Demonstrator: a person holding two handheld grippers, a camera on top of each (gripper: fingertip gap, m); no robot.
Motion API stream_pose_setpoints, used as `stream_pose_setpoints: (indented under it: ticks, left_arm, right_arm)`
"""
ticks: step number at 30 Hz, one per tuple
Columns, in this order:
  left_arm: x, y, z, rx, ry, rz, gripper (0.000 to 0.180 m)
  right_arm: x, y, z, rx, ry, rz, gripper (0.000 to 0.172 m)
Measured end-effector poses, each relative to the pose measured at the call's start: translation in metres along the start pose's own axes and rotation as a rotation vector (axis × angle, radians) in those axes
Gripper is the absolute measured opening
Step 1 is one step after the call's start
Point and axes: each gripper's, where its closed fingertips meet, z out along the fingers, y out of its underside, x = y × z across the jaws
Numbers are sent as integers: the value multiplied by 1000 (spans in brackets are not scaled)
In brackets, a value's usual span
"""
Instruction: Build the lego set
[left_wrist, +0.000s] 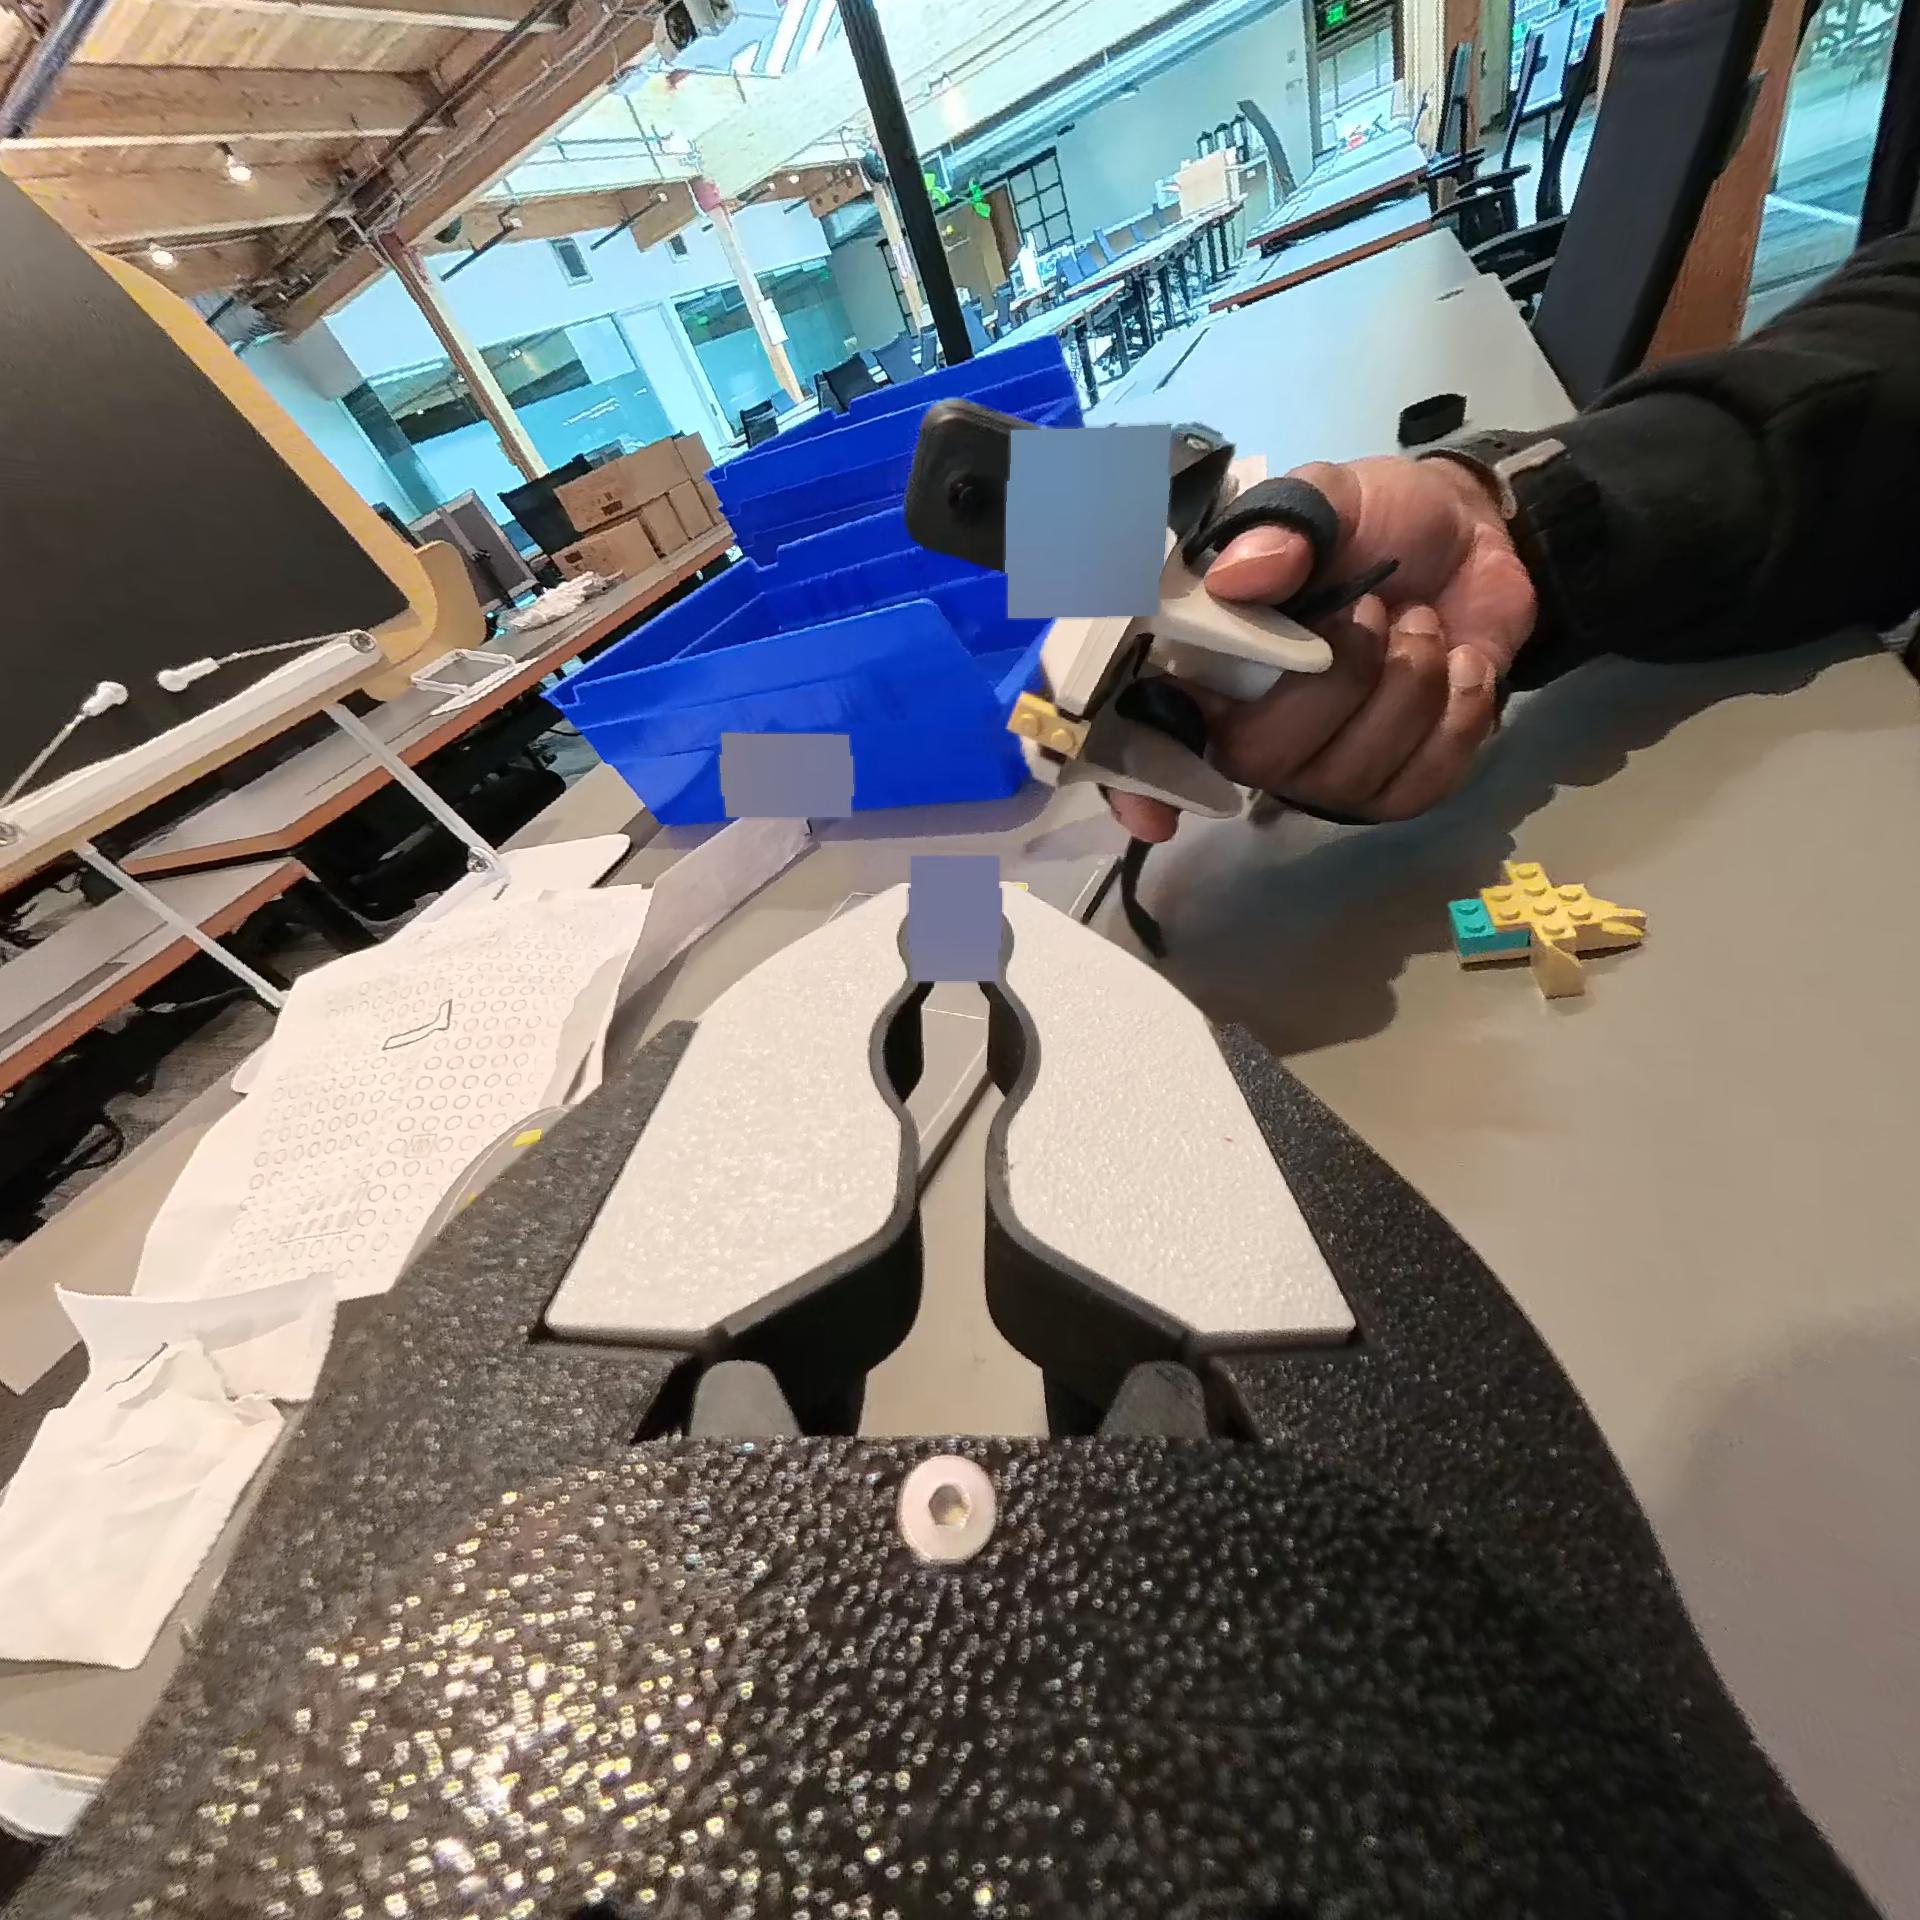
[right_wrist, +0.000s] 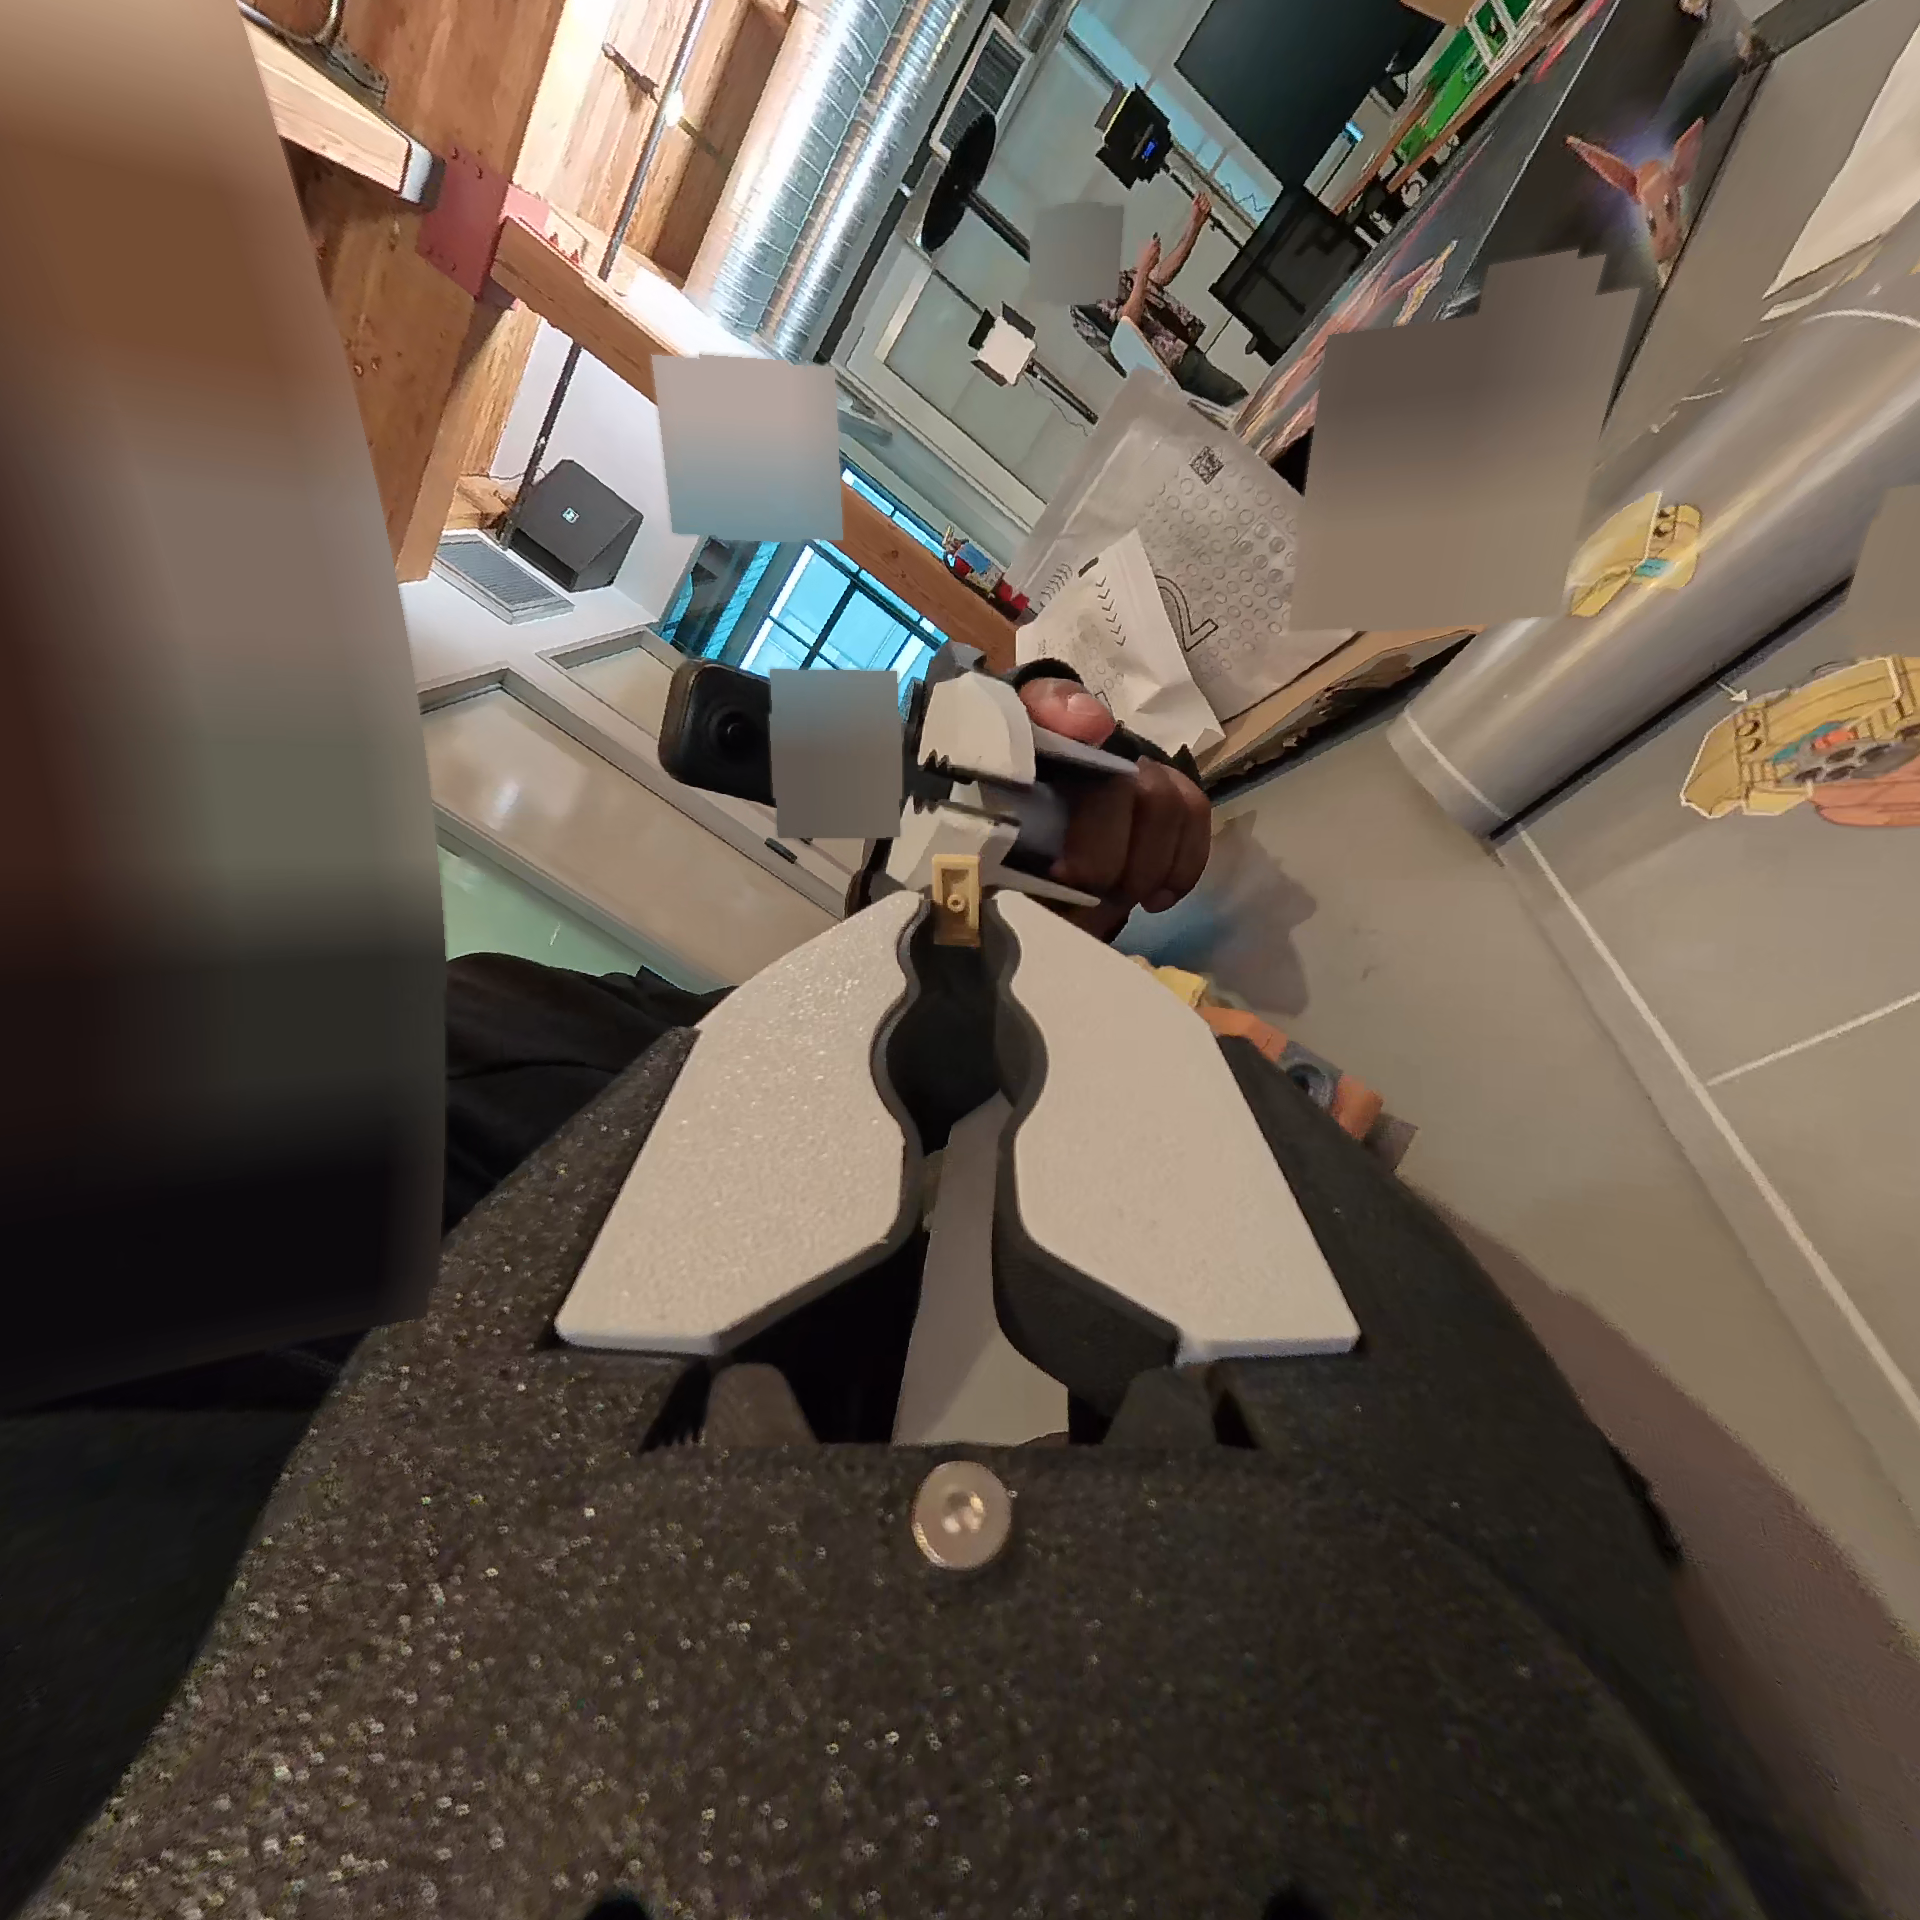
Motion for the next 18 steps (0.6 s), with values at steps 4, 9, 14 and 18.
stream_pose_setpoints:
  ticks: [4, 9, 14, 18]
  left_arm:
    - [-2, 0, 1, 0, -10, 1, 6]
    - [-2, 1, 3, -3, -17, 4, 6]
    - [-4, 2, 2, -5, -24, 7, 6]
    - [-5, 1, 1, -1, -24, 9, 6]
  right_arm:
    - [-3, 4, -8, 17, 4, -3, 8]
    - [-9, 6, -13, 23, -6, -17, 8]
    - [-9, 8, -12, 11, -5, -22, 8]
    - [-7, 8, -12, 11, -3, -17, 8]
